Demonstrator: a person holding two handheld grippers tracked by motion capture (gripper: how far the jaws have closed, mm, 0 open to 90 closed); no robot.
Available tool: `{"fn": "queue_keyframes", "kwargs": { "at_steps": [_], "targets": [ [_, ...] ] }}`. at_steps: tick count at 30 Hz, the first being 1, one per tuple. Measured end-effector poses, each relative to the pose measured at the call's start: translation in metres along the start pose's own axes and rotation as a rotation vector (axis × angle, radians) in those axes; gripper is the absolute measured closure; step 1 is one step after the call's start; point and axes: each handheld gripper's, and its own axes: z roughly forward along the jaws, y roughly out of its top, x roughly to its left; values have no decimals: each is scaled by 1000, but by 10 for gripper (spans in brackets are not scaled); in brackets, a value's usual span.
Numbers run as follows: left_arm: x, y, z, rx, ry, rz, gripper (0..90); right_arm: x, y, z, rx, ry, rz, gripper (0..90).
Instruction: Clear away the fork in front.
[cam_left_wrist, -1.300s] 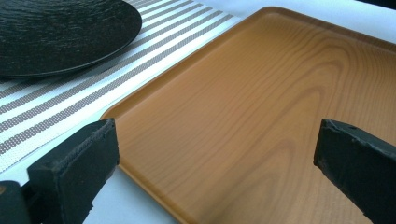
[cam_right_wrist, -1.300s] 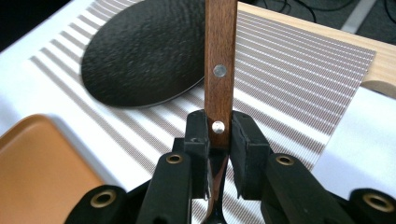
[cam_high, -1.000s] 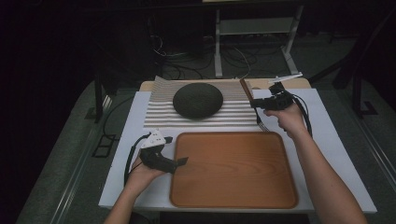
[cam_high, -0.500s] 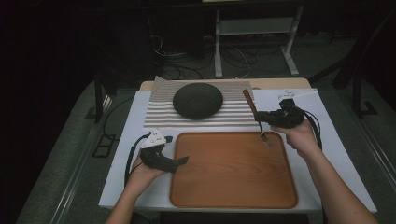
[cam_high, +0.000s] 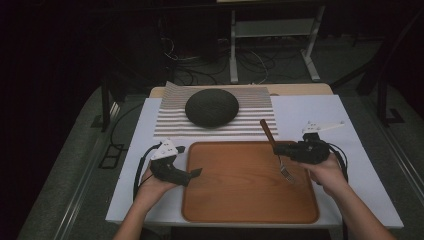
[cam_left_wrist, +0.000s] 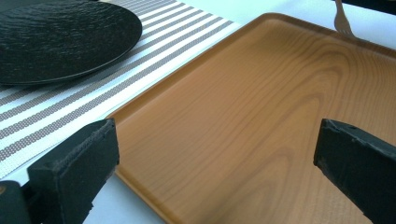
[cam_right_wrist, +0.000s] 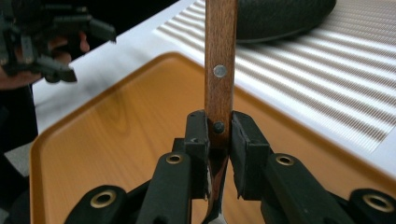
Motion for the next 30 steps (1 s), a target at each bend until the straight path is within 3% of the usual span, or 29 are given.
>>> {"fn": "queue_keyframes", "kwargs": {
  "at_steps": [10, 14, 20, 26, 30],
  "targets": [
    [-5, 8, 9, -7, -33, 0, 0, 8, -7, 9, 33, 19, -33, 765],
    [-7, 15, 14, -29, -56, -26, 0, 8, -7, 11, 31, 10, -37, 765],
    [-14, 37, 28, -44, -105, -21, 0, 7, -6, 11, 27, 3, -37, 765],
    [-24, 61, 48, -44, -136, 21, 3, 6, -6, 8, 14, 2, -38, 765],
    [-31, 75, 60, -66, -154, 24, 60, 6, -6, 8, 11, 2, -39, 765]
  ]
}}
